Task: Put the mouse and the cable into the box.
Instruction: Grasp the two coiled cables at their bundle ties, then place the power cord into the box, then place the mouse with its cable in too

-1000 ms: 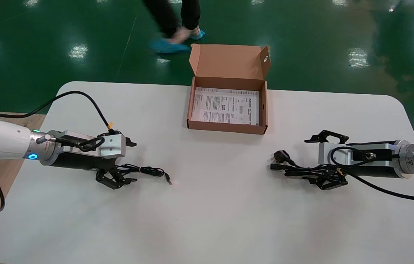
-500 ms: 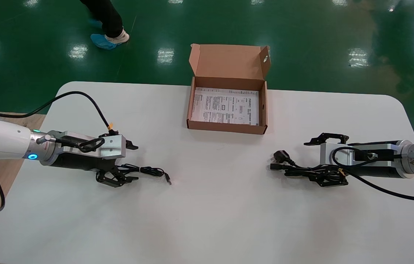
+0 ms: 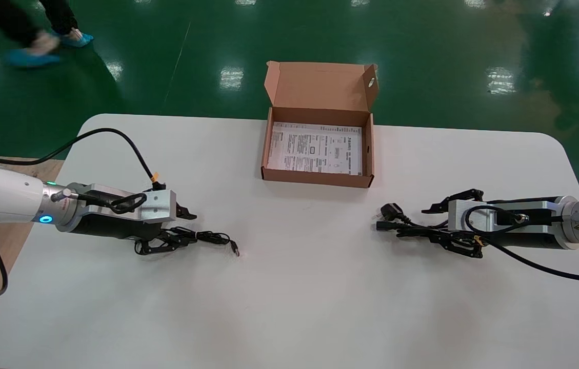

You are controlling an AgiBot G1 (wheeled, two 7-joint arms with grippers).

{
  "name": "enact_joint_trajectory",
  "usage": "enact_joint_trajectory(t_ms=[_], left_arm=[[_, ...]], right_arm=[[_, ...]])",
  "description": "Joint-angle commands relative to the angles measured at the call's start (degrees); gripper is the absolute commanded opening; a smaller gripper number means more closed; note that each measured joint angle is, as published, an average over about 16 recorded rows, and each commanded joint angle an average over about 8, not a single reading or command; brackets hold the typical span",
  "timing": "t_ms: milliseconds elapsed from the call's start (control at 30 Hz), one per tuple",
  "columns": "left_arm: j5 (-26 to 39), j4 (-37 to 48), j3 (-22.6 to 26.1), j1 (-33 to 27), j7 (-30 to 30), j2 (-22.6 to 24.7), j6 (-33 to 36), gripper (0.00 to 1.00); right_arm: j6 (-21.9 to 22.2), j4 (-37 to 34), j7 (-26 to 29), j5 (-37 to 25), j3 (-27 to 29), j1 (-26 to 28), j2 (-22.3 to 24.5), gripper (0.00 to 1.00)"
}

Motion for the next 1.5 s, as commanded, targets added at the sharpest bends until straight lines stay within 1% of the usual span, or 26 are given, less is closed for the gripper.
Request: enact_joint_trajectory(t_ms=[33,333,500,667,800,900,1000,1167,1267,1367,1500], left_arm=[[0.0,0.0,0.0,0.0,0.0,0.0,0.0,0.00],[-0.1,-0.1,-0.1,0.0,0.0,0.0,0.1,0.00],[-1.4,-0.8,-0.9,-0.7,0.8,-0.7,0.7,0.00],[-2.1,-3.7,-1.5,-4.1,3.4,-2.6,2.0,0.00],[-1.8,-7.0,-1.6,-8.9,5.0,-4.5,1.8,0.00],[-2.1,-9.6,-2.1,-13.6,5.4,-5.3,0.3,0.00],[-2.5,-12.2,-2.9,-18.3,5.7,-5.2,-2.3,0.00],[-3.5,-14.9,-4.3,-24.1,6.2,-3.6,-6.7,0.00],[-3.9,-15.8,-4.8,-26.5,6.5,-2.3,-7.6,0.00],[-4.1,-16.6,-5.0,-28.5,7.3,-1.2,-7.8,0.00],[-4.5,-17.0,-5.4,-29.8,8.7,-0.7,-8.0,0.00]], right_arm=[[0.0,0.0,0.0,0.0,0.0,0.0,0.0,0.00],[0.0,0.1,0.0,0.0,0.0,0.0,0.0,0.00],[-0.5,0.6,-0.6,0.1,0.1,0.4,0.4,0.00],[-1.7,2.3,-1.8,0.9,0.7,2.7,1.8,0.00],[-0.7,4.2,-1.3,1.8,1.4,5.7,1.5,0.00],[2.1,5.7,-0.4,2.3,1.9,7.5,-0.6,0.00],[6.5,7.1,0.5,2.6,2.2,8.1,-4.6,0.00],[14.6,9.0,0.9,2.2,2.0,6.9,-13.0,0.00],[18.2,9.8,-0.1,1.7,1.6,5.7,-17.1,0.00],[20.6,10.7,-1.7,1.2,0.9,4.5,-19.6,0.00],[22.9,12.0,-2.8,1.0,-0.6,2.8,-20.8,0.00]])
